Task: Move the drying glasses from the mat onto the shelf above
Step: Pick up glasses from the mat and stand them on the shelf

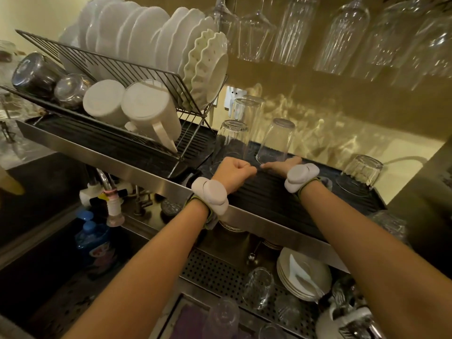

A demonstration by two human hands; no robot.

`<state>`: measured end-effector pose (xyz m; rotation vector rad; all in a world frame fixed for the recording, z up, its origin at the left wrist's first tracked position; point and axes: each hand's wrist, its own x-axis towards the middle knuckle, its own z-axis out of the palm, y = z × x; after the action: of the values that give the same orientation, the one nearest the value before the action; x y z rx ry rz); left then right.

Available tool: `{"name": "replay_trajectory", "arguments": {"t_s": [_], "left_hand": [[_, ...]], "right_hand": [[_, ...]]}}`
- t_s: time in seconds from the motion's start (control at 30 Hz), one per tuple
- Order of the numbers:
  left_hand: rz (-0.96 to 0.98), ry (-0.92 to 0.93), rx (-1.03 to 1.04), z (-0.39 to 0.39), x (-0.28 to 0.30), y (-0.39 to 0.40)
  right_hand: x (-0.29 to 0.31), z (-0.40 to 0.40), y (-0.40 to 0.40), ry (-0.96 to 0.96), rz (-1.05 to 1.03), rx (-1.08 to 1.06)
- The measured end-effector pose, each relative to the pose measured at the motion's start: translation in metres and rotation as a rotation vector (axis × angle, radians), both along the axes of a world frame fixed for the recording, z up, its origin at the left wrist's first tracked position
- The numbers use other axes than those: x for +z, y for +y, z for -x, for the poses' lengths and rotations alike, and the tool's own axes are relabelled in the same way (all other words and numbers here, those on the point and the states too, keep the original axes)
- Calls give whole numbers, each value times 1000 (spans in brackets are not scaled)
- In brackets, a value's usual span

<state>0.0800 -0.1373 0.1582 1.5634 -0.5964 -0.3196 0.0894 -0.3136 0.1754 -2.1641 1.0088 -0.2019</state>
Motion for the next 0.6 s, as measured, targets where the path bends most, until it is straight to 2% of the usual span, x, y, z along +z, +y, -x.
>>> {"name": "replay_trajectory", "arguments": {"t_s": [0.17, 0.23, 0.33, 0.47, 0.6], "left_hand": [[27, -63, 103, 3, 0, 1], [46, -85, 77, 10, -2, 7], [38, -137, 41, 17, -2, 14], [64, -141, 33, 33, 1, 36], [77, -50, -65, 57, -6, 52]], "right_hand": [[4, 21, 20, -63, -2, -51], [6, 33, 34, -91, -18, -36], [5, 45, 54, -329, -98, 16], [8, 73, 98, -586, -330, 64], [8, 103, 133, -570, -333, 198]]}}
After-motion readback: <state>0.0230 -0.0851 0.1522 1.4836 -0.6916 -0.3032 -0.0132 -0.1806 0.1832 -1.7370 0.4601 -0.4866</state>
